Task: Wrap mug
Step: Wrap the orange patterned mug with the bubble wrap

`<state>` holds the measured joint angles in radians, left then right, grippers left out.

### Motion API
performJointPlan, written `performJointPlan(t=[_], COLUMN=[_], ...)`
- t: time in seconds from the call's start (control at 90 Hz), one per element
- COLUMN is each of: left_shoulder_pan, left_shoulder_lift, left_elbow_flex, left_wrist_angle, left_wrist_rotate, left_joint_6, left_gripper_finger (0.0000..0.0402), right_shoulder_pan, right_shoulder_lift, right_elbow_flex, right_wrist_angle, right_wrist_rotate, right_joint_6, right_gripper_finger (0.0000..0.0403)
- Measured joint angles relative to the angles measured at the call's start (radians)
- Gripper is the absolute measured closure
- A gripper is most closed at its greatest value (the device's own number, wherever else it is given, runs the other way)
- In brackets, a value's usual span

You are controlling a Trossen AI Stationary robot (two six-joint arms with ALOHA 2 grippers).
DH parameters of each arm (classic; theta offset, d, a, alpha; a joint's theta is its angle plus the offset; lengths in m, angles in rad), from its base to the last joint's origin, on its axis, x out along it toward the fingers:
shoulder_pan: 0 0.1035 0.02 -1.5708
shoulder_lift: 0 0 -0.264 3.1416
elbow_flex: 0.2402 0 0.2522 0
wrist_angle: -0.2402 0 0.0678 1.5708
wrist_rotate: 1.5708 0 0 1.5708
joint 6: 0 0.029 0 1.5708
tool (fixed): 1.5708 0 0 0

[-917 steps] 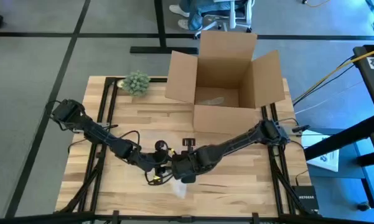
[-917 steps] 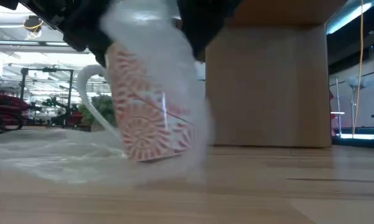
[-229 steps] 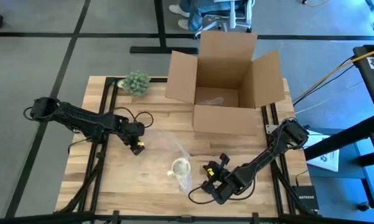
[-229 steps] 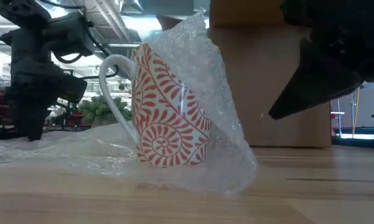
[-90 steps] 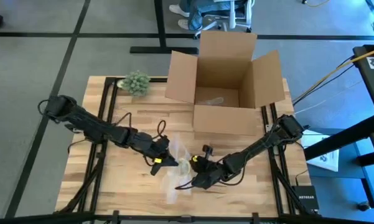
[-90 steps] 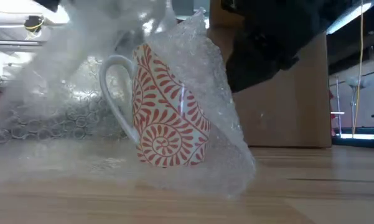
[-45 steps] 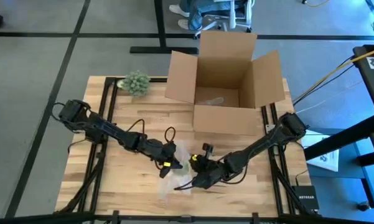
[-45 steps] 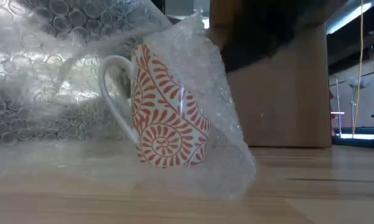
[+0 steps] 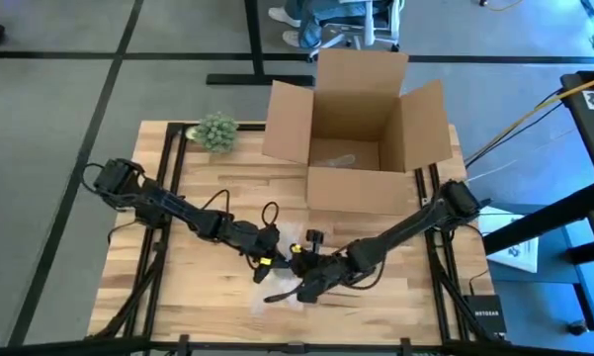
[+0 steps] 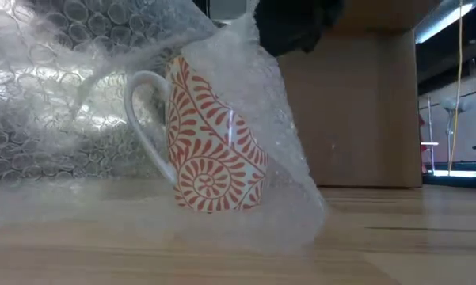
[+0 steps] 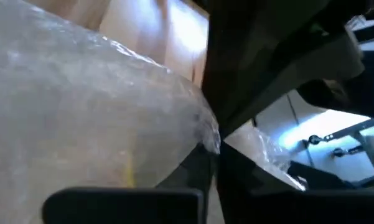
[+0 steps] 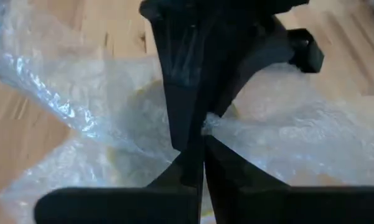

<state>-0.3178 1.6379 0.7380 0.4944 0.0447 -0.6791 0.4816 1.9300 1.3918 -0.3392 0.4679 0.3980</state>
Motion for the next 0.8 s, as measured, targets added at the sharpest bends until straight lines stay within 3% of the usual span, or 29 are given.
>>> performJointPlan(t=[0.156,0.489,0.667,0.8], left_shoulder_pan=[-0.005,0.009,0.005,-0.007], left_shoulder_lift=[0.000,-0.048,-0.110,-0.195], left_elbow_flex=[0.000,0.005,0.005,0.006], left_wrist_angle=[0.010,0.026,-0.011,-0.131], left_wrist_rotate=[0.003,0.077,0.111,0.071], left_joint_6=[0.073,0.117,0.200,0.250], left_gripper_finger=[0.0392,0.0310,0.0298,0.0301], right_shoulder_pan=[-0.003,-0.005,-0.005,-0.005], right_shoulder_lift=[0.000,-0.006,-0.005,-0.005], right_elbow_flex=[0.000,-0.002,-0.003,-0.003], right_wrist_angle=[-0.001,-0.063,-0.063,-0.065], right_wrist_rotate=[-0.014,-0.048,-0.049,-0.051], right_joint_6=[0.005,0.022,0.023,0.024], right_gripper_finger=[0.0402,0.0402,0.0402,0.0402])
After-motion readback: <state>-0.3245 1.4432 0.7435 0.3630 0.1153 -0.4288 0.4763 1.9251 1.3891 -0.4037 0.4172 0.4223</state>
